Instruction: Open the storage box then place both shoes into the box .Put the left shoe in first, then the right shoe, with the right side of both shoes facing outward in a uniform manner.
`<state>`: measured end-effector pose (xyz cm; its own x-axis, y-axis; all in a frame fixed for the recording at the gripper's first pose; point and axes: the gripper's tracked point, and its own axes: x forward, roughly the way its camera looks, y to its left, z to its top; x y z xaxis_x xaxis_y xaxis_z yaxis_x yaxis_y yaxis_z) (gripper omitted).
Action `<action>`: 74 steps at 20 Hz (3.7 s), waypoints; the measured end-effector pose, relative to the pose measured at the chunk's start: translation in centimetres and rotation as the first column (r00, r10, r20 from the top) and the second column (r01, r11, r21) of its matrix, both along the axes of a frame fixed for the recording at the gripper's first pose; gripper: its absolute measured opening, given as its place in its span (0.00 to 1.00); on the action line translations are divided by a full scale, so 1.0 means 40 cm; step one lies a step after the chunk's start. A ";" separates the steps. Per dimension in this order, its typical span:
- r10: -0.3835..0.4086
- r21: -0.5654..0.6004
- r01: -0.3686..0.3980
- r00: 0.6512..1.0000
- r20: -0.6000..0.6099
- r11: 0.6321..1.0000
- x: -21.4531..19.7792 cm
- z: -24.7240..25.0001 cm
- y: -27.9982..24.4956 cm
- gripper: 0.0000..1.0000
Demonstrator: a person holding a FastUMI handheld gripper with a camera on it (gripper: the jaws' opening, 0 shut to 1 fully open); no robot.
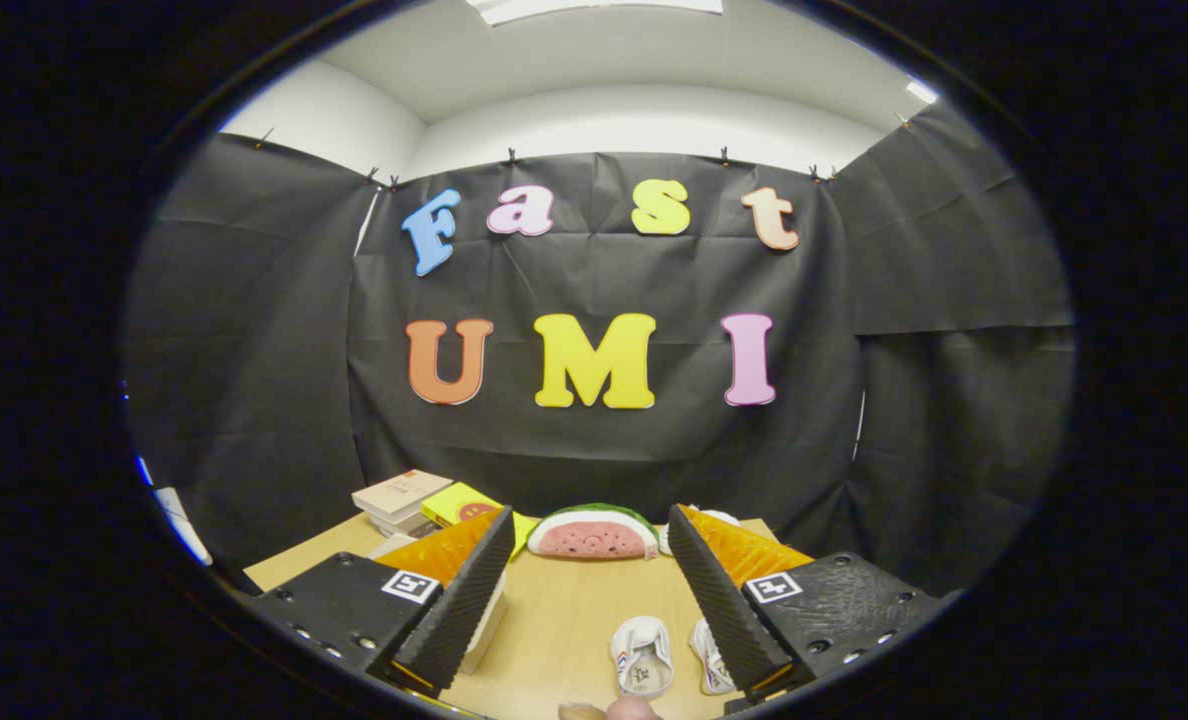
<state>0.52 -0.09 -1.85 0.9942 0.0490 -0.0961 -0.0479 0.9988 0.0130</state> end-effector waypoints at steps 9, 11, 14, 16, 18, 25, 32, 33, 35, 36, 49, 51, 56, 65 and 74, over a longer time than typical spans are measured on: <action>0.107 0.144 -0.094 0.990 -0.087 0.985 0.063 -0.127 0.054 0.95; 0.145 0.186 -0.122 0.983 -0.114 0.975 0.082 -0.173 0.098 0.95; 0.202 0.242 -0.162 0.967 -0.154 0.957 0.115 -0.242 0.173 0.95; 0.243 0.286 -0.184 0.952 -0.187 0.940 0.140 -0.295 0.226 0.95; 0.275 0.320 -0.196 0.935 -0.224 0.927 0.162 -0.360 0.269 0.95; 0.358 0.434 -0.170 0.844 -0.400 0.885 0.219 -0.585 0.368 0.95; 0.424 0.568 -0.104 0.775 -0.468 0.816 0.246 -0.677 0.413 0.95; 0.425 0.581 -0.086 0.769 -0.478 0.810 0.245 -0.685 0.413 0.95; 0.442 0.616 -0.063 0.754 -0.486 0.785 0.252 -0.699 0.421 0.95; 0.455 0.639 -0.051 0.746 -0.486 0.767 0.256 -0.703 0.428 0.95; 0.554 0.785 0.077 0.666 -0.499 0.615 0.268 -0.690 0.472 0.74; 0.542 0.779 0.081 0.673 -0.503 0.622 0.268 -0.664 0.458 0.67; 0.509 0.760 0.101 0.685 -0.521 0.642 0.261 -0.601 0.430 0.07; 0.522 0.678 -0.081 0.706 -0.478 0.731 0.263 -0.357 0.535 0.00; 0.628 0.608 -0.320 0.669 -0.398 0.727 0.237 -0.185 0.915 0.00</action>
